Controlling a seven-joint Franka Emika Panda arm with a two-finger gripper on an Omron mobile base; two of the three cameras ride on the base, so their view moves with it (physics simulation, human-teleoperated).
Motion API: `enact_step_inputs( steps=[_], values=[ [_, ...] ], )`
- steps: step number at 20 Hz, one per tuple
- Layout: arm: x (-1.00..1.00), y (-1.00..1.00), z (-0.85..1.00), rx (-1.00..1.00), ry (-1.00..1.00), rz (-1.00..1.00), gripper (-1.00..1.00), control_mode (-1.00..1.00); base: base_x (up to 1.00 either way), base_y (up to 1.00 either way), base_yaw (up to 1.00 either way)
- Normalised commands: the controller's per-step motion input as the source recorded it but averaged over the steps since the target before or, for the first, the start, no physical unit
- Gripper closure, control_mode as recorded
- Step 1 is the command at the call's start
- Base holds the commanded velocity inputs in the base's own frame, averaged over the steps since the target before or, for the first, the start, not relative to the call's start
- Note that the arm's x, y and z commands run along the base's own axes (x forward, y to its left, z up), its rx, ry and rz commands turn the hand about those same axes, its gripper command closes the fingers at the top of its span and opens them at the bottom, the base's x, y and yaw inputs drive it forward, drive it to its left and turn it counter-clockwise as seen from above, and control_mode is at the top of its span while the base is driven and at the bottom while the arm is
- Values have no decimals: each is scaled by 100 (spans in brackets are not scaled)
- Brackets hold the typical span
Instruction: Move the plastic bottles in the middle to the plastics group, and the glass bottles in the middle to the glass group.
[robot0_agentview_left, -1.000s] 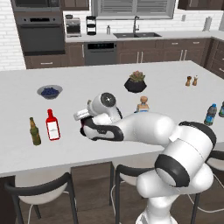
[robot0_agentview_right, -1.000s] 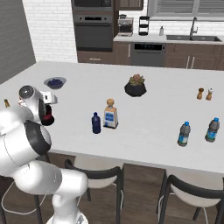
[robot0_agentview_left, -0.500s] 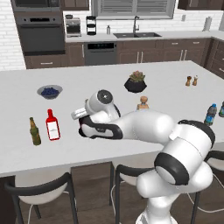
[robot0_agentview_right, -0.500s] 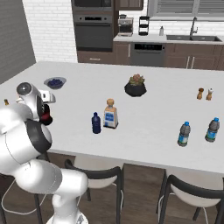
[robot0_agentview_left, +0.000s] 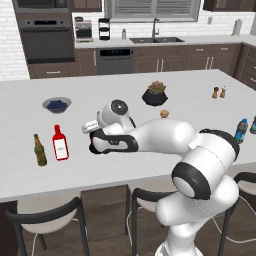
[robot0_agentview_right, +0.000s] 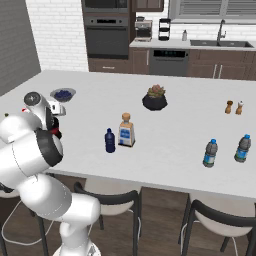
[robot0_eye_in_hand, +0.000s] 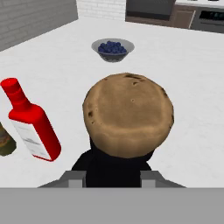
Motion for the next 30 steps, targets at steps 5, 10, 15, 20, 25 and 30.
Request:
enact_step_inputs(
  steps=[5,10,15,20,25,30],
  values=[
    [2,2,0,4,0,7,100,-100,0,0,0],
    [1,6,0,1,0,12,100,-100,0,0,0],
    [1,7,0,0,0,10,100,-100,0,0,0],
    [0,15,0,0,0,11,100,-100,0,0,0],
    [1,11,0,0,0,8,100,-100,0,0,0],
    [2,1,-15,-1,1,2,100,-100,0,0,0]
  ],
)
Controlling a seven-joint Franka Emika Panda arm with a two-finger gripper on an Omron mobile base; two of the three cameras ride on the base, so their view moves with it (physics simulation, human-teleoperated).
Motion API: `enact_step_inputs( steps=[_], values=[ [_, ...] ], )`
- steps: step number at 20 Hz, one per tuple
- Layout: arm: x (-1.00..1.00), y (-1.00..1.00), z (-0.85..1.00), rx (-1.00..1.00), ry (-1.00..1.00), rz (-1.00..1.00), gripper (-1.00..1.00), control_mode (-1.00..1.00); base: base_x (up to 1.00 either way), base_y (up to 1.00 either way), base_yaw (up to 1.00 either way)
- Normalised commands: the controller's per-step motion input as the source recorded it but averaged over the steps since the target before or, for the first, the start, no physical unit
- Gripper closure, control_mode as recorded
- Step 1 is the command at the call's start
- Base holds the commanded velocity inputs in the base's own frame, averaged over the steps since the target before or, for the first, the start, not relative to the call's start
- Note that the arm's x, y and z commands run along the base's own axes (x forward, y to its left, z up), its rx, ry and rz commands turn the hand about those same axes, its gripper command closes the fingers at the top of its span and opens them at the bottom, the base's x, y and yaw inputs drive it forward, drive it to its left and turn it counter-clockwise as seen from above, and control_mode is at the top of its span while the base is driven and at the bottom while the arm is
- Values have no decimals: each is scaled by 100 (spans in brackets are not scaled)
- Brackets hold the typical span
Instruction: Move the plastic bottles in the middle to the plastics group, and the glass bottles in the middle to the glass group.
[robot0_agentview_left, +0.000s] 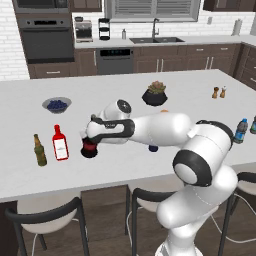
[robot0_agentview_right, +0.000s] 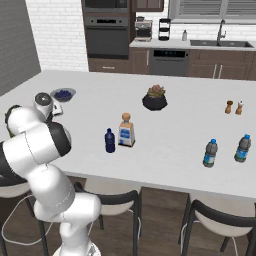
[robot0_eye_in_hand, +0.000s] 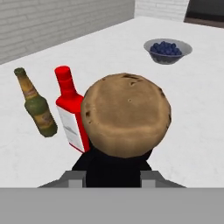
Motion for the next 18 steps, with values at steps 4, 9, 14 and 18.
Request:
enact_step_inputs(
  steps=[4,9,14,18],
  values=[
    [0,0,-36,-2,5,0,100,-100,0,0,0],
    [0,2,-27,0,4,0,100,-100,0,0,0],
    [8,5,-4,-1,0,0,100,-100,0,0,0],
    [25,19,0,-3,0,0,100,-100,0,0,0]
  ],
)
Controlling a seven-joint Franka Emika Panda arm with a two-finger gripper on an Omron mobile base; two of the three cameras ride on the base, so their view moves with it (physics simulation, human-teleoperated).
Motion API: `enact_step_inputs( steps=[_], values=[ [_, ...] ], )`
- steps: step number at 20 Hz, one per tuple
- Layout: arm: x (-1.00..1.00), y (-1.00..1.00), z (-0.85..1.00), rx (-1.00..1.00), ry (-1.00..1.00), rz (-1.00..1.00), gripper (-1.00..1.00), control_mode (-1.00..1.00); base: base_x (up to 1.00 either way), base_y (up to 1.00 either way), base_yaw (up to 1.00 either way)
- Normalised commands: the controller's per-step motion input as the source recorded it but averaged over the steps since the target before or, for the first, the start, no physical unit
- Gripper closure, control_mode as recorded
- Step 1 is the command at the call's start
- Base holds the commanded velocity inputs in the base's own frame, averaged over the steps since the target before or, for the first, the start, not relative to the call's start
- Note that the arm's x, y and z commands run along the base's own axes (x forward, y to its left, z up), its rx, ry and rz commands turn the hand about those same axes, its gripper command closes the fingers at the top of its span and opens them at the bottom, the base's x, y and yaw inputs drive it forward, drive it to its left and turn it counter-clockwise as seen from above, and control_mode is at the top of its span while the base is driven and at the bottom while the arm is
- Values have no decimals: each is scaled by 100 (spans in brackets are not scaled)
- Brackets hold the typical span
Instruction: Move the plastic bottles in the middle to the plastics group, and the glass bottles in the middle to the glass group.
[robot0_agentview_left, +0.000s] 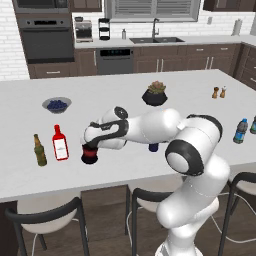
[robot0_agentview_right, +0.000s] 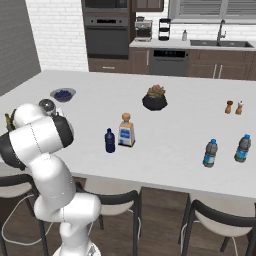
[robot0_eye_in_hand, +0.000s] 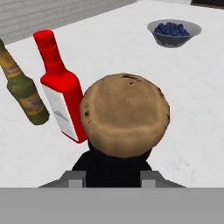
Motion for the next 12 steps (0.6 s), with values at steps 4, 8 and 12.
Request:
enact_step_inputs(
  steps=[4,8,12],
  values=[
    [33,10,8,-2,0,0,100,-100,0,0,0],
    [39,12,7,-2,1,0,100,-100,0,0,0],
    [46,24,0,-1,2,1,100,-100,0,0,0]
  ],
)
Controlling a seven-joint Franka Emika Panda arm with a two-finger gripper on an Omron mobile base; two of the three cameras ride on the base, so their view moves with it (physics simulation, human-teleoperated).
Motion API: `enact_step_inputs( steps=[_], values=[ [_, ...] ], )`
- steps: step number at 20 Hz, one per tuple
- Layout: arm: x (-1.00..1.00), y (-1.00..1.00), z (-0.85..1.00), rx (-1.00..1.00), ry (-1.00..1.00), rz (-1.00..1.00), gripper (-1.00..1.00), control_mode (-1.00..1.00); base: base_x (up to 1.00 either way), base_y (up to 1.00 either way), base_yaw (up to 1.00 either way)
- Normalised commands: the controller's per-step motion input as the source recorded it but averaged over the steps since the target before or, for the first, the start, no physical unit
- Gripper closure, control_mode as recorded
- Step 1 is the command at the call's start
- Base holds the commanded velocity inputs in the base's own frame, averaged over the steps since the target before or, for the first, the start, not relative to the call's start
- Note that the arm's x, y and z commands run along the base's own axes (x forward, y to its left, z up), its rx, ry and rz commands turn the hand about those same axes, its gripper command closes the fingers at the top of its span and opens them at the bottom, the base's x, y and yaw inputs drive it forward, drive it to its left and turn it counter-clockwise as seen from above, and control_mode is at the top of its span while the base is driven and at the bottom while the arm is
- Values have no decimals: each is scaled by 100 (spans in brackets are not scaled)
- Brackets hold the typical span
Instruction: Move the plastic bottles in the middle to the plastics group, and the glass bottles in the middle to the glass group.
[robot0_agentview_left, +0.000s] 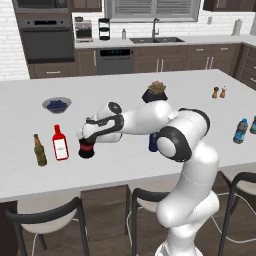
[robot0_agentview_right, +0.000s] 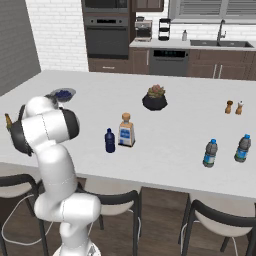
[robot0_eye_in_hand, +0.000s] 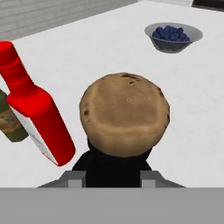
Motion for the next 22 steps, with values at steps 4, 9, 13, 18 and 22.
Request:
enact_step_inputs(
  steps=[4,9,13,18,22],
  values=[
    [32,23,0,-1,1,3,100,-100,0,0,0],
    [12,24,0,0,0,2,100,-100,0,0,0],
    [3,23,-8,0,0,0,100,-100,0,0,0],
    [5,2,-33,0,0,0,100,-100,0,0,0],
    [0,0,-31,0,0,0,100,-100,0,0,0]
  ],
)
